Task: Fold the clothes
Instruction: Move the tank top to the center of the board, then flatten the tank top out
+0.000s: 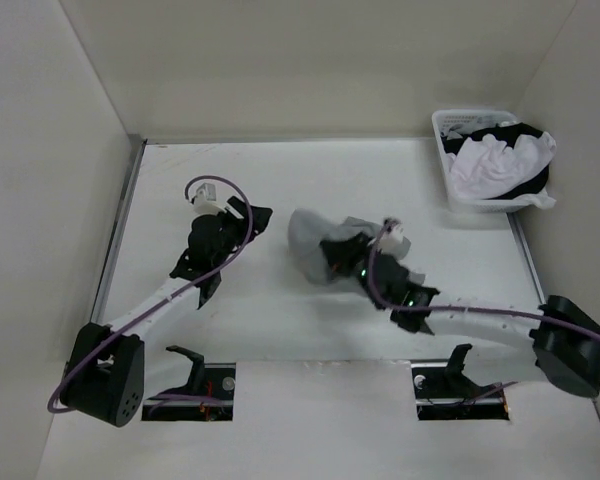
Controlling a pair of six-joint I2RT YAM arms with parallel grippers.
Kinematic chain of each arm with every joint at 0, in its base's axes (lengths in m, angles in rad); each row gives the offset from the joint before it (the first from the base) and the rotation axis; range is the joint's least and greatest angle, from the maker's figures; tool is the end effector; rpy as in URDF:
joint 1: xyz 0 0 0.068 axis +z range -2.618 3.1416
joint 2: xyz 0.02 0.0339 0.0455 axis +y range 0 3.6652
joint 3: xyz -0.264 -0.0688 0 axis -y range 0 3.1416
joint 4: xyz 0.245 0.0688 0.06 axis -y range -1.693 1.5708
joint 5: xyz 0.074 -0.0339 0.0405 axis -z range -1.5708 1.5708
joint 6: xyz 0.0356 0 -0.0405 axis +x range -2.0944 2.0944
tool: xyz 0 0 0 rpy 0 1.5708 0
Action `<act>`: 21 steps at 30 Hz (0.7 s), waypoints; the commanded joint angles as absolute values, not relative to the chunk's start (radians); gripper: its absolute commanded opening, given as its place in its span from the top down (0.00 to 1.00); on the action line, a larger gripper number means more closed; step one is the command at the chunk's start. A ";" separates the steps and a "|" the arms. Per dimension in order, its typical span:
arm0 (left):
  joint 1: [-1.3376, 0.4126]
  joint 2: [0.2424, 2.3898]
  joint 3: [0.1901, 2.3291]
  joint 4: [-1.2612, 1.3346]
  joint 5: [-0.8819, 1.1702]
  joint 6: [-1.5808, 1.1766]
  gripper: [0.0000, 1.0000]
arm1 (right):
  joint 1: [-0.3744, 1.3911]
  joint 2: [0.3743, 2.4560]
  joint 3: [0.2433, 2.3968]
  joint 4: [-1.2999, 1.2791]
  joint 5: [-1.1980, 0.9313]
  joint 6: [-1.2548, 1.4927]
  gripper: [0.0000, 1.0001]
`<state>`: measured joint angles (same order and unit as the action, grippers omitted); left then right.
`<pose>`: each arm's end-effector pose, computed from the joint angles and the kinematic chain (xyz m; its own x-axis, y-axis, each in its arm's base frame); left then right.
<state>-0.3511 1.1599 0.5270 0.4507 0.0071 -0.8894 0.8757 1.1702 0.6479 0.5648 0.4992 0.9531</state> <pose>0.2397 -0.0881 0.2391 -0.3794 -0.6882 -0.6185 0.0886 0.6383 -0.7646 0.1825 0.1922 0.2908 -0.2842 0.7767 -0.5621 -0.2353 0.5118 0.8263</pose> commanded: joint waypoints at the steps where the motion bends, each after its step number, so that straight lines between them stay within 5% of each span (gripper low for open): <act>1: -0.352 1.140 0.470 0.416 0.023 -0.916 0.41 | 1.117 1.184 0.517 0.606 0.819 1.029 0.77; 3: -0.360 1.138 0.433 0.385 0.028 -0.916 0.42 | 1.244 1.155 0.502 0.519 0.926 1.045 0.63; 7: -0.354 1.100 0.355 0.284 0.015 -0.905 0.47 | 1.335 1.085 0.517 0.277 0.974 1.084 0.60; 14: -0.361 1.002 0.305 0.059 -0.101 -0.861 0.64 | 1.109 1.035 0.560 0.006 0.801 1.048 0.89; 21: -0.482 0.956 0.337 -0.296 -0.094 -0.915 0.77 | 0.941 1.019 0.471 0.018 0.638 1.037 0.79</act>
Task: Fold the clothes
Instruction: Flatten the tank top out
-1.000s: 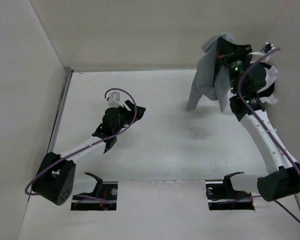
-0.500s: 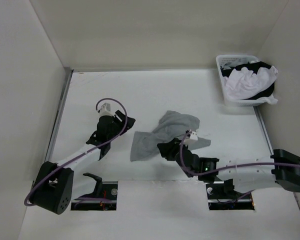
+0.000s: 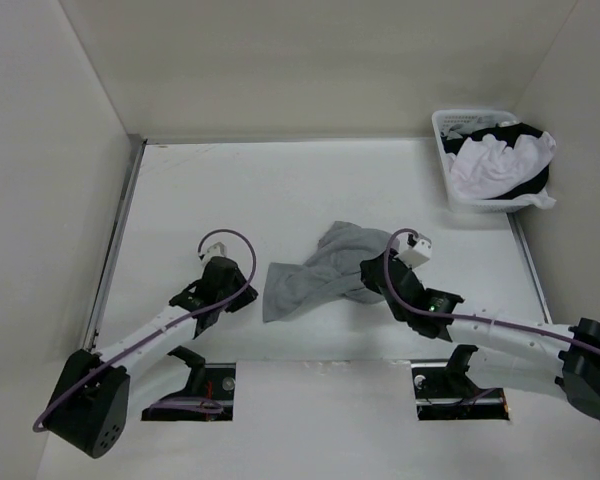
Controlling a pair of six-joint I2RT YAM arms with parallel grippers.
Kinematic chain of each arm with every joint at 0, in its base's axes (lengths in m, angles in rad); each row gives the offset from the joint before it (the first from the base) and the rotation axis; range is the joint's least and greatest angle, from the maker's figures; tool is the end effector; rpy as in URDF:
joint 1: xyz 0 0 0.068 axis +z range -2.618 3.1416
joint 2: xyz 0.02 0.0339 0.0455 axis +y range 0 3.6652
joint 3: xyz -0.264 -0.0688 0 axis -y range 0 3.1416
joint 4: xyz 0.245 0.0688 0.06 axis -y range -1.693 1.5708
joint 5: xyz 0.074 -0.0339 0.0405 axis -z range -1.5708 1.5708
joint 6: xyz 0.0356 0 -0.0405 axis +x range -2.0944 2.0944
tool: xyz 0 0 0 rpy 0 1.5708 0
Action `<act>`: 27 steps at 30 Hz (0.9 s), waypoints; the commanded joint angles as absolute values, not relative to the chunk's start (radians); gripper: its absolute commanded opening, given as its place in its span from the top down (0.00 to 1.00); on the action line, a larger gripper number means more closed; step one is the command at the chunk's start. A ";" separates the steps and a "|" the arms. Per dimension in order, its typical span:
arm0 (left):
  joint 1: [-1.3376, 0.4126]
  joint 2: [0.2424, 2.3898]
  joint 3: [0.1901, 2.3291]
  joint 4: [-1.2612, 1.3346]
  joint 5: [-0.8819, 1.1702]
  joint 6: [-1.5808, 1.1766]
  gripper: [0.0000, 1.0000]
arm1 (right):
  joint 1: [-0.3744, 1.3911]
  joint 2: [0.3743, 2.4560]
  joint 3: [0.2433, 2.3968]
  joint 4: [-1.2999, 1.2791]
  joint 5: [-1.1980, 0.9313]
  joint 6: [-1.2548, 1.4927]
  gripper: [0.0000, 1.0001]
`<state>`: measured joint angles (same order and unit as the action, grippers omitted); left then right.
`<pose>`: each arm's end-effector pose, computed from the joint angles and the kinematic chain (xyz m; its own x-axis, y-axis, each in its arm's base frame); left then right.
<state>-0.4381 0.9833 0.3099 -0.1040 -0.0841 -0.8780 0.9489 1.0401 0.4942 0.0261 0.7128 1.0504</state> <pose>0.1648 -0.0739 0.1506 -0.6892 -0.5238 -0.5006 -0.2534 0.8215 -0.5108 0.1439 0.1608 0.2151 -0.3905 0.5819 -0.7134 0.1097 0.7988 0.5915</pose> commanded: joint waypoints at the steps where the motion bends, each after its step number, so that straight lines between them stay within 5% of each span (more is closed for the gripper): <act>1: -0.516 0.950 0.339 -0.342 -0.091 -0.960 0.77 | 0.941 1.023 0.469 0.034 0.634 1.025 0.78; 11: -0.734 0.914 0.373 -0.500 -0.137 -1.103 0.61 | 0.936 1.095 0.473 0.136 0.597 0.945 0.73; 27: -0.745 1.046 0.360 -0.410 -0.184 -1.103 0.77 | 0.941 1.049 0.433 0.164 0.594 0.960 0.68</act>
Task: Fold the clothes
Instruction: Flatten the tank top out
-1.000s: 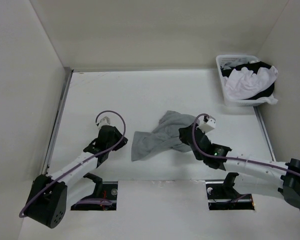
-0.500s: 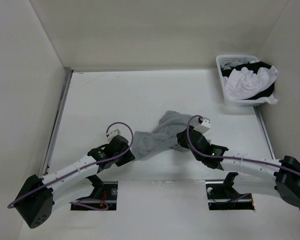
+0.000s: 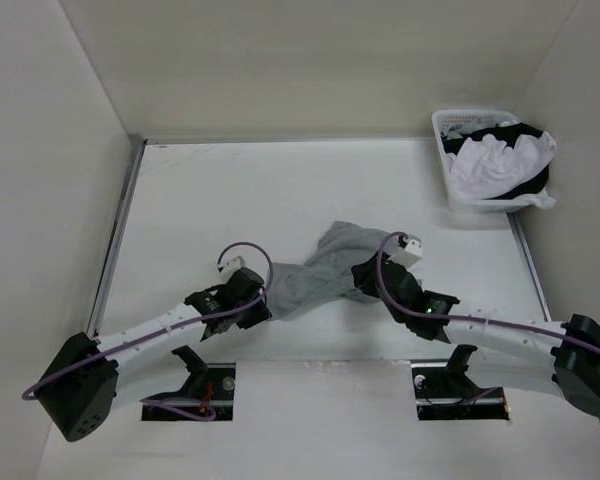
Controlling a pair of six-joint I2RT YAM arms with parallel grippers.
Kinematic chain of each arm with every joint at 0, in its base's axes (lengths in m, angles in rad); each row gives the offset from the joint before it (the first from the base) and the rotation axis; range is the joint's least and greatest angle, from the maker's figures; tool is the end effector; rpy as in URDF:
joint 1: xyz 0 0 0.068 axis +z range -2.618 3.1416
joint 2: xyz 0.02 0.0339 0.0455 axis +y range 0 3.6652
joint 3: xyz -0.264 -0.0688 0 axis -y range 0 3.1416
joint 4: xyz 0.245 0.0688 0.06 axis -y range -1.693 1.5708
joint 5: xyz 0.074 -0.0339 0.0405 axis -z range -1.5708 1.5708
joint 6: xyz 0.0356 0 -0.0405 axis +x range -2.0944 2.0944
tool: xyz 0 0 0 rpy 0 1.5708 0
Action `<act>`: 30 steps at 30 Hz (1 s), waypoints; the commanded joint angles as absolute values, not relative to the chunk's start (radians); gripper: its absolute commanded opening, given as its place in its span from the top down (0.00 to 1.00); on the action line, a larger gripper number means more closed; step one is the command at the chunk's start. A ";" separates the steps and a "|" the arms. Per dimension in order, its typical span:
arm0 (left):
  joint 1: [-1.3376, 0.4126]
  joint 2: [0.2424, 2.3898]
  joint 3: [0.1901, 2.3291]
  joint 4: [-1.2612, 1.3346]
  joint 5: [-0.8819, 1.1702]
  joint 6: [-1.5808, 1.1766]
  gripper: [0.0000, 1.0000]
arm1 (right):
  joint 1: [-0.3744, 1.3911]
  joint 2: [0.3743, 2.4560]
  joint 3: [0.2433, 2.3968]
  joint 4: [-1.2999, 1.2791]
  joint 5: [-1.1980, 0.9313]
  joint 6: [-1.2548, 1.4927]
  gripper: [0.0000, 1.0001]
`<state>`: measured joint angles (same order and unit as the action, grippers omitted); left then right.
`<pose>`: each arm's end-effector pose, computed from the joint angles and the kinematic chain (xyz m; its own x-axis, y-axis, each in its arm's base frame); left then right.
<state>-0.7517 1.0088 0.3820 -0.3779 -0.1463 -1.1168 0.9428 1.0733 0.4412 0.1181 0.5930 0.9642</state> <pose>0.1288 -0.1133 0.1496 -0.8262 -0.4447 -0.3458 -0.2829 0.8583 -0.4281 0.1438 0.1641 0.1983 -0.4811 0.4970 -0.7222 0.0178 0.8291 0.5588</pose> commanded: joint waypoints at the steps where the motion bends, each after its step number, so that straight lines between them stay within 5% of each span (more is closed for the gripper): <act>1: -0.745 1.051 0.360 -0.405 -0.181 -1.097 0.82 | 0.941 1.045 0.430 0.164 0.597 0.960 0.65; 5: -0.734 1.017 0.386 -0.429 -0.189 -1.071 0.96 | 0.912 1.009 0.408 0.138 0.617 0.954 0.50; 14: -0.526 0.744 0.611 -0.594 -0.278 -0.890 0.98 | 0.707 1.109 0.492 0.023 0.604 0.908 0.38; 25: -0.383 0.704 0.465 -0.499 -0.138 -0.876 0.98 | 0.518 1.567 0.784 0.077 0.447 0.811 0.34; 30: -0.341 0.724 0.462 -0.398 -0.095 -0.877 0.98 | 0.492 1.623 0.828 0.074 0.424 0.836 0.36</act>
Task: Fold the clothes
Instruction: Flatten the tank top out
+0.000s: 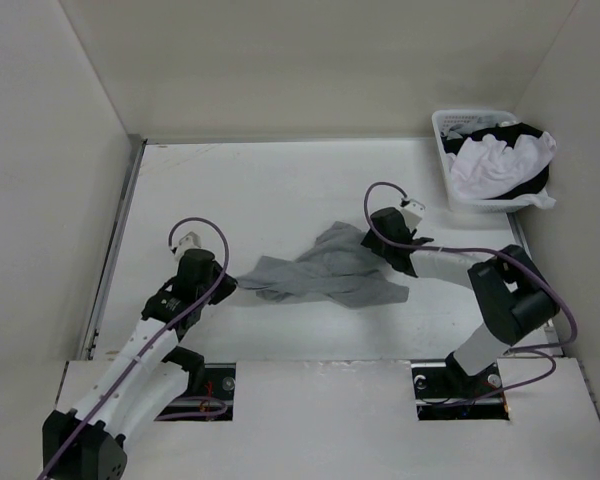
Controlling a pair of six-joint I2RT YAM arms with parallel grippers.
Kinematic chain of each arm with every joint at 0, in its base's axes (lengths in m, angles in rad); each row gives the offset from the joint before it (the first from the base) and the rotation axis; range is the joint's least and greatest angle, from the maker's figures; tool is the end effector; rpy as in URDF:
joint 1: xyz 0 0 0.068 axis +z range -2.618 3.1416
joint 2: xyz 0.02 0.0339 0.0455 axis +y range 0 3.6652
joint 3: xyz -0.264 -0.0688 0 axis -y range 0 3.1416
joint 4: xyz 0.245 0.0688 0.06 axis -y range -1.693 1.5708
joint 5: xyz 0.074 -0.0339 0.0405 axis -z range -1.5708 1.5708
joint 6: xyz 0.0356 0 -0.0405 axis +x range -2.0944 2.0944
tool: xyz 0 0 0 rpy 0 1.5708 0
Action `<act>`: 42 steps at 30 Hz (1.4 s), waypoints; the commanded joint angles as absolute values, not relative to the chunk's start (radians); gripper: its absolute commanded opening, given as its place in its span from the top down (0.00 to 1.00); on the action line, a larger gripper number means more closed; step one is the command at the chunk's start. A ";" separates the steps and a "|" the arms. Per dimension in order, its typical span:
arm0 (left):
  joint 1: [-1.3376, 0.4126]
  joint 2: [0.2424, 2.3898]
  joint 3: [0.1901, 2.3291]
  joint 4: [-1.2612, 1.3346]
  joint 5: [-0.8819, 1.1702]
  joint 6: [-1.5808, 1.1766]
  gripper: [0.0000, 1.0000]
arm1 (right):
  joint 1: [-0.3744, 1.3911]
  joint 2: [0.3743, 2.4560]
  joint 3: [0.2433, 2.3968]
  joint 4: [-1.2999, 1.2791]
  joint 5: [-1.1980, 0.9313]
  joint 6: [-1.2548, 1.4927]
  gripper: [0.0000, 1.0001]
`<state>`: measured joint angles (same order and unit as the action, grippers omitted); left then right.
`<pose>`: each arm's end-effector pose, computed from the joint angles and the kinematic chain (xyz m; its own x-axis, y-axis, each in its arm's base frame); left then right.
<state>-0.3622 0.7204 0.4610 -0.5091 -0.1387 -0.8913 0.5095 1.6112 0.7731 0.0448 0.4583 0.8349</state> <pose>0.1442 -0.0494 0.2069 -0.6091 -0.5931 -0.5265 -0.3435 0.7957 -0.4989 0.2813 0.1391 0.1598 -0.5410 0.4592 -0.7046 0.3494 0.8848 0.3083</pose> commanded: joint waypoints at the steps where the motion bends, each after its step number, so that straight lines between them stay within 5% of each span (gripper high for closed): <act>1: -0.335 0.733 0.460 -0.370 -0.084 -0.877 0.98 | 0.486 1.650 0.854 0.069 0.393 0.828 0.37; 3: -0.320 0.758 0.462 -0.321 -0.060 -0.879 0.98 | 0.472 1.721 0.917 0.066 0.294 0.802 0.42; 7: -0.294 0.785 0.472 -0.246 -0.041 -0.879 0.98 | 0.459 1.778 0.973 0.084 0.222 0.805 0.91; 9: -0.285 0.796 0.483 -0.206 -0.046 -0.879 0.98 | 0.467 1.725 0.965 0.141 0.274 0.793 0.99; 21: -0.281 0.735 0.696 -0.081 -0.120 -0.888 0.99 | 0.763 1.036 1.037 0.132 0.563 0.425 0.99; 28: -0.240 0.577 0.736 -0.208 -0.170 -0.851 0.99 | 1.005 0.876 1.152 -0.006 0.715 0.290 0.98; 32: -0.209 0.474 0.730 -0.311 -0.190 -0.815 0.99 | 1.009 0.900 1.186 0.008 0.727 0.224 0.96; 35: -0.191 0.443 0.723 -0.373 -0.187 -0.795 0.99 | 0.817 1.009 1.187 0.032 0.576 0.257 0.96; 42: -0.197 0.462 0.643 -0.390 -0.195 -0.790 0.99 | 0.444 1.557 1.377 0.193 0.097 0.402 0.92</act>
<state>-0.1974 0.4423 0.6827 -0.3786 -0.1814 -0.8131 0.5308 1.3598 1.2682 0.0864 0.3317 0.3511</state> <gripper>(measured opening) 0.020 0.080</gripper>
